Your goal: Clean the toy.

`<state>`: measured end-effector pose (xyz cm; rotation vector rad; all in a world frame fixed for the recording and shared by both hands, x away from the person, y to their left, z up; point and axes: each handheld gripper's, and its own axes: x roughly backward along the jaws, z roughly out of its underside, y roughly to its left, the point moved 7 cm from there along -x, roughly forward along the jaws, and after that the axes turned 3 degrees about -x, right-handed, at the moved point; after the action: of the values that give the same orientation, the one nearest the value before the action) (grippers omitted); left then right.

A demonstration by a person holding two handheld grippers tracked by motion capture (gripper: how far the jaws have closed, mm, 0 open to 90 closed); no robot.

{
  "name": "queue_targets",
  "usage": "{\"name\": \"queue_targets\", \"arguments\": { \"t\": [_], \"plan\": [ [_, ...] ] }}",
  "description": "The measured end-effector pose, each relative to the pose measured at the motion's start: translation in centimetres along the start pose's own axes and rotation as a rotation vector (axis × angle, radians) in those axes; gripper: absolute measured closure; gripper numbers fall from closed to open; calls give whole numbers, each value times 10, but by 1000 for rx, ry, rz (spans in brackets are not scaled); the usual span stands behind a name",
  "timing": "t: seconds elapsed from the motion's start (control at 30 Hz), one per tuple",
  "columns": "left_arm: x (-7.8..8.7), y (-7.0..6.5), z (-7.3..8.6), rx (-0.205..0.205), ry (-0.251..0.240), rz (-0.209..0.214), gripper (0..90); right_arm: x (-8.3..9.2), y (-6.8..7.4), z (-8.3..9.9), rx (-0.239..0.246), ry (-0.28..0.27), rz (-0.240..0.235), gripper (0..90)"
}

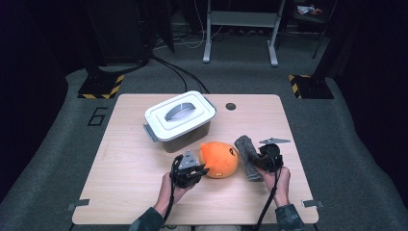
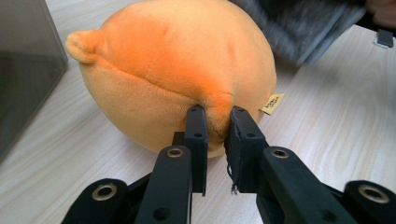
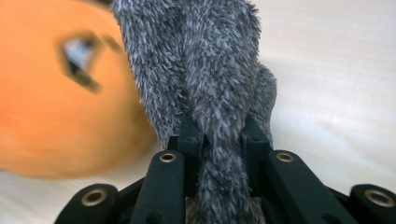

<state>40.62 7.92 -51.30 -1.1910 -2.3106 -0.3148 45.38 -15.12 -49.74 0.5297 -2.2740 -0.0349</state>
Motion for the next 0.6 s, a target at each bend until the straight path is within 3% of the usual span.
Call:
{"name": "queue_targets", "arguments": {
  "t": [0.03,0.07,0.13,0.27,0.33,0.47,0.5,0.53,0.6],
  "plan": [
    [1,0,0,-4,7,6,790,11,10,-10,15,-36,-20,752],
    [1,0,0,-4,7,6,789,11,10,-10,15,-36,-20,752],
    [1,1,0,-3,7,7,787,17,24,-18,28,-56,-57,752],
    [1,1,0,-4,3,0,774,7,46,-20,112,-19,-76,752],
    [1,3,0,-4,0,-6,761,-4,50,-16,126,16,-56,754],
    [2,4,2,2,-6,1,696,-10,49,-14,118,12,-55,755],
    [2,4,2,3,-7,-6,621,-10,49,-14,107,12,-53,755],
    [2,3,2,-1,-3,-3,621,-10,49,-14,107,12,-53,755],
    [3,3,2,-16,-1,-37,533,-11,47,-15,113,8,-50,754]
  ]
}}
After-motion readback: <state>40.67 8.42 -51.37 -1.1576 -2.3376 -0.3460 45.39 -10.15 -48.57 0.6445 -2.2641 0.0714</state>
